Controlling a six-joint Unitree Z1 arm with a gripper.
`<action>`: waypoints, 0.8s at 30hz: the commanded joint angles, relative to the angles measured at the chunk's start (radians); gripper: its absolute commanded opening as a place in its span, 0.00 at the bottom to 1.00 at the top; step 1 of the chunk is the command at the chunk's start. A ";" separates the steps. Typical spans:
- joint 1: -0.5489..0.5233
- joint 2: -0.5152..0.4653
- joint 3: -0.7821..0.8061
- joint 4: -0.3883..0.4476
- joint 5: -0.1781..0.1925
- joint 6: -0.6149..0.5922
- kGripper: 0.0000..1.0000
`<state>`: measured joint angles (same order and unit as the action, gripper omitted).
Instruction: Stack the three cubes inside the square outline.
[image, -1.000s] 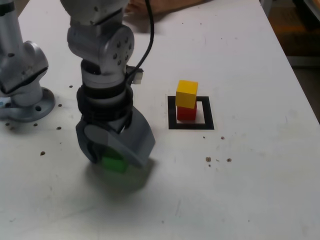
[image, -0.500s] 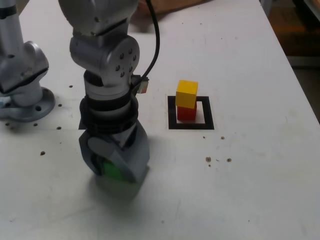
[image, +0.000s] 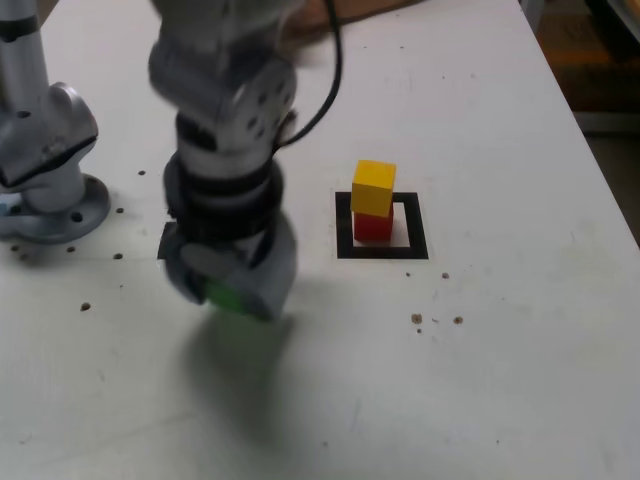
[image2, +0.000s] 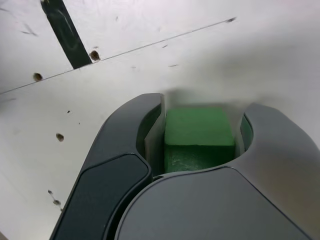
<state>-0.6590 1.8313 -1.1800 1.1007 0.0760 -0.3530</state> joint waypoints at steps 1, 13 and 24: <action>0.011 -0.016 -0.112 0.184 0.018 0.005 0.02; 0.139 -0.023 -0.401 0.313 0.036 0.129 0.01; 0.340 0.006 -0.467 0.308 -0.008 0.315 0.01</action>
<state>-0.3261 1.8341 -1.6409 1.4102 0.0699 -0.0434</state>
